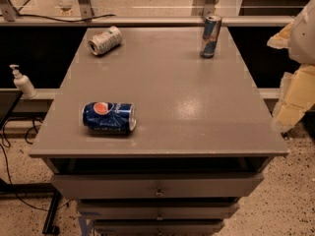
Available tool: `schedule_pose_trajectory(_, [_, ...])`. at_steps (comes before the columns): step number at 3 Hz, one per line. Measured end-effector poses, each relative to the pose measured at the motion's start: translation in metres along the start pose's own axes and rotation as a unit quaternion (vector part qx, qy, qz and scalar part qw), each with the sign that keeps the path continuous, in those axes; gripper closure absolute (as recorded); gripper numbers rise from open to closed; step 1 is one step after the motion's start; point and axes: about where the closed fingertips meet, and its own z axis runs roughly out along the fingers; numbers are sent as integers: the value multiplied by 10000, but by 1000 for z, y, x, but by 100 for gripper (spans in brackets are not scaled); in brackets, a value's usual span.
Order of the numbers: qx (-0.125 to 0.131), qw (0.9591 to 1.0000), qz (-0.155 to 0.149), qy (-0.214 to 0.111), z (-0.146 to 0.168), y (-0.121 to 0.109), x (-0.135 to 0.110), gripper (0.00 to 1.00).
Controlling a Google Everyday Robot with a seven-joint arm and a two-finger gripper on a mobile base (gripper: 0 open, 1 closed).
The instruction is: Place pepsi can upright
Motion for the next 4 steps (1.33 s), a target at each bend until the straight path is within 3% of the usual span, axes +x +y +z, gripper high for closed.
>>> schedule_pose_trajectory(2, [22, 10000, -19, -91, 0, 0, -3, 0])
schedule_pose_trajectory(3, [-53, 9991, -44, -416, 16, 1, -28, 0])
schedule_pose_trajectory(4, [-252, 9966, -54, -788, 41, 7, -70, 0])
